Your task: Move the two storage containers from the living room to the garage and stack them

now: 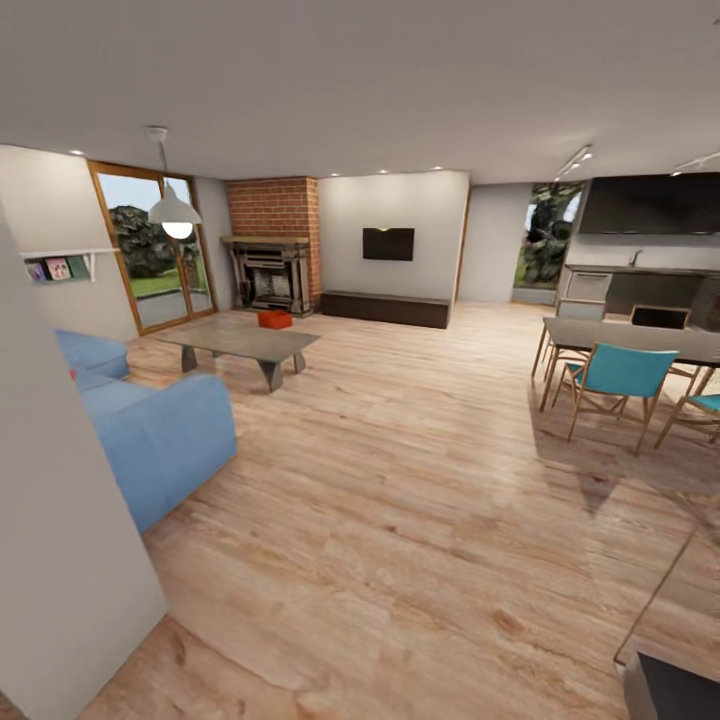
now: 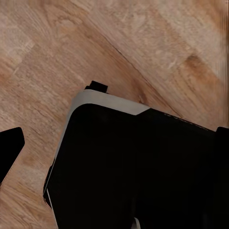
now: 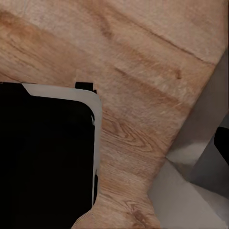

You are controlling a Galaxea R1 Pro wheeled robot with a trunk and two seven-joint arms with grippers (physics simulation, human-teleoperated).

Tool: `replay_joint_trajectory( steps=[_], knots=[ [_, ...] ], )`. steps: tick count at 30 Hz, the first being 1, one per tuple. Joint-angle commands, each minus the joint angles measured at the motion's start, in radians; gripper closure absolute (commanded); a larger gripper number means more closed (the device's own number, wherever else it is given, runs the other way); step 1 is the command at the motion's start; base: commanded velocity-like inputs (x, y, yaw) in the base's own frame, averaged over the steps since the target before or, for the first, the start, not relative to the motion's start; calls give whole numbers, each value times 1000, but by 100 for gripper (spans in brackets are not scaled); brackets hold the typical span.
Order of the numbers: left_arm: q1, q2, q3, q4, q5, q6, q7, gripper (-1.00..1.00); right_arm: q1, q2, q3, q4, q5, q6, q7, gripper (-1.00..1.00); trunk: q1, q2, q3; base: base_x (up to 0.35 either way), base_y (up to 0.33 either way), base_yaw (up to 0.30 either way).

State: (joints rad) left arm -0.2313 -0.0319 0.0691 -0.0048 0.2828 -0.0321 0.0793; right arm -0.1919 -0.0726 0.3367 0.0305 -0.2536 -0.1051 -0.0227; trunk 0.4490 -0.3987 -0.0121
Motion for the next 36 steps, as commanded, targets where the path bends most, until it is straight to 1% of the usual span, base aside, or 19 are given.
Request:
replay_joint_trajectory(
  steps=[1, 18, 22, 34, 36],
  knots=[
    [0, 0, 7, 0, 1, -3, 2, -100, -1, 1, 8, 3, -9, -5, 0, -100, 1, -1, -1, 324, 0, -240],
    [0, 0, 7, 0, 1, -3, 2, -100, -1, 1, 8, 3, -9, -6, 0, -100, 1, -1, -1, 324, 0, -236],
    [0, 0, 7, 0, 1, -3, 2, -100, -1, -2, 8, 3, -9, -8, 0, -100, 1, -1, -1, 324, 0, -52],
    [0, 0, 8, 0, 5, -8, 2, -100, -1, 2, 10, 3, -7, -9, 0, -100, 1, -1, -1, 324, 0, -2],
    [0, 1, 8, 0, 6, -7, 2, -100, -1, -1, 10, 3, -7, -11, 0, -100, 1, -1, -1, 324, 0, 0]
  ],
)
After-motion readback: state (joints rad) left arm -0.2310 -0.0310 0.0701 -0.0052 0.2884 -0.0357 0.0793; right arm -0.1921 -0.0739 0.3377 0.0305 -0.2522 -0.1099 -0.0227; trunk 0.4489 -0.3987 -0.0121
